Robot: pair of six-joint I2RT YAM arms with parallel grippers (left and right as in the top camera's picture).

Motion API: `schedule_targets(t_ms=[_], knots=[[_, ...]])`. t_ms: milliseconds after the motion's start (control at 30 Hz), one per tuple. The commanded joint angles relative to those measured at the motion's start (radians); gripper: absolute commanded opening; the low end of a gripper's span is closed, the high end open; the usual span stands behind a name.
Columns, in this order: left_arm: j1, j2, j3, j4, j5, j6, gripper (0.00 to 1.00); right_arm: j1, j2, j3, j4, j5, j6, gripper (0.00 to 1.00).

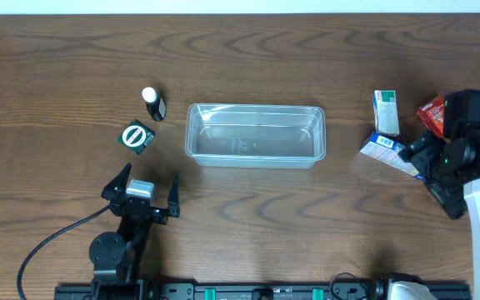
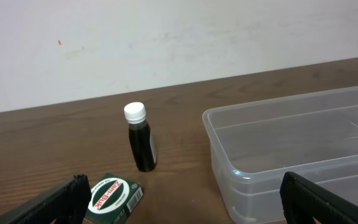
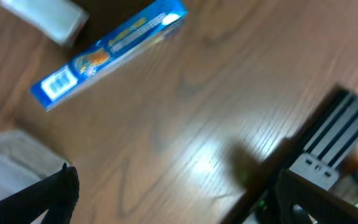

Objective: Pack container

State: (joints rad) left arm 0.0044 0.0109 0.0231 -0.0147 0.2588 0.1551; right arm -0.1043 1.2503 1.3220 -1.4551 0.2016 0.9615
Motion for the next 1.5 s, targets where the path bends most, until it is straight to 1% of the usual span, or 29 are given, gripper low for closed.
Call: schedule_targets(t_ms=[0,67,167,200,233,267,400,467,533,633,733,867,967,1100,1267,1467], knots=[[-0.003,-0.007,-0.019,-0.032,0.011,0.005,0.98,-0.006,0.005,0.010,0.039,0.052,0.159,0.99],[-0.003,-0.007,-0.019,-0.032,0.011,0.006,0.98,-0.006,0.006,0.010,0.057,0.027,0.148,0.99],[-0.003,-0.007,-0.019,-0.032,0.011,0.005,0.98,-0.007,0.006,0.009,0.068,0.054,0.144,0.99],[-0.003,-0.007,-0.019,-0.032,0.011,0.005,0.98,-0.007,0.006,0.009,0.068,0.069,0.146,0.95],[-0.003,-0.007,-0.019,-0.032,0.011,0.006,0.98,-0.007,0.011,0.008,0.068,0.105,0.183,0.89],[-0.003,-0.007,-0.019,-0.032,0.011,0.005,0.98,-0.007,0.013,0.005,0.067,0.127,0.220,0.88],[-0.003,-0.007,-0.019,-0.032,0.011,0.006,0.98,-0.007,0.056,-0.039,0.070,0.201,0.462,0.86],[-0.003,-0.007,-0.019,-0.032,0.011,0.005,0.98,-0.007,0.092,-0.066,0.090,0.201,0.514,0.87],[-0.003,-0.007,-0.019,-0.032,0.011,0.005,0.98,-0.006,0.137,-0.093,0.114,0.186,0.555,0.92],[-0.003,-0.007,-0.019,-0.032,0.011,0.005,0.98,-0.006,0.206,-0.110,0.174,0.172,0.556,0.92],[-0.003,-0.007,-0.019,-0.032,0.011,0.005,0.98,-0.005,0.262,-0.110,0.253,0.181,0.522,0.93],[-0.003,-0.007,-0.019,-0.032,0.011,0.005,0.98,0.012,0.307,-0.110,0.352,0.196,0.521,0.93],[-0.003,-0.007,-0.019,-0.032,0.011,0.005,0.98,0.031,0.340,-0.111,0.459,0.201,0.478,0.95],[-0.003,-0.007,-0.019,-0.032,0.011,0.005,0.98,0.058,0.389,-0.111,0.555,0.201,0.470,0.94],[-0.003,-0.007,-0.019,-0.032,0.011,0.005,0.98,0.072,0.448,-0.111,0.630,0.159,0.470,0.91],[-0.003,-0.007,-0.019,-0.032,0.011,0.005,0.98,0.073,0.469,-0.111,0.651,0.131,0.474,0.88]])
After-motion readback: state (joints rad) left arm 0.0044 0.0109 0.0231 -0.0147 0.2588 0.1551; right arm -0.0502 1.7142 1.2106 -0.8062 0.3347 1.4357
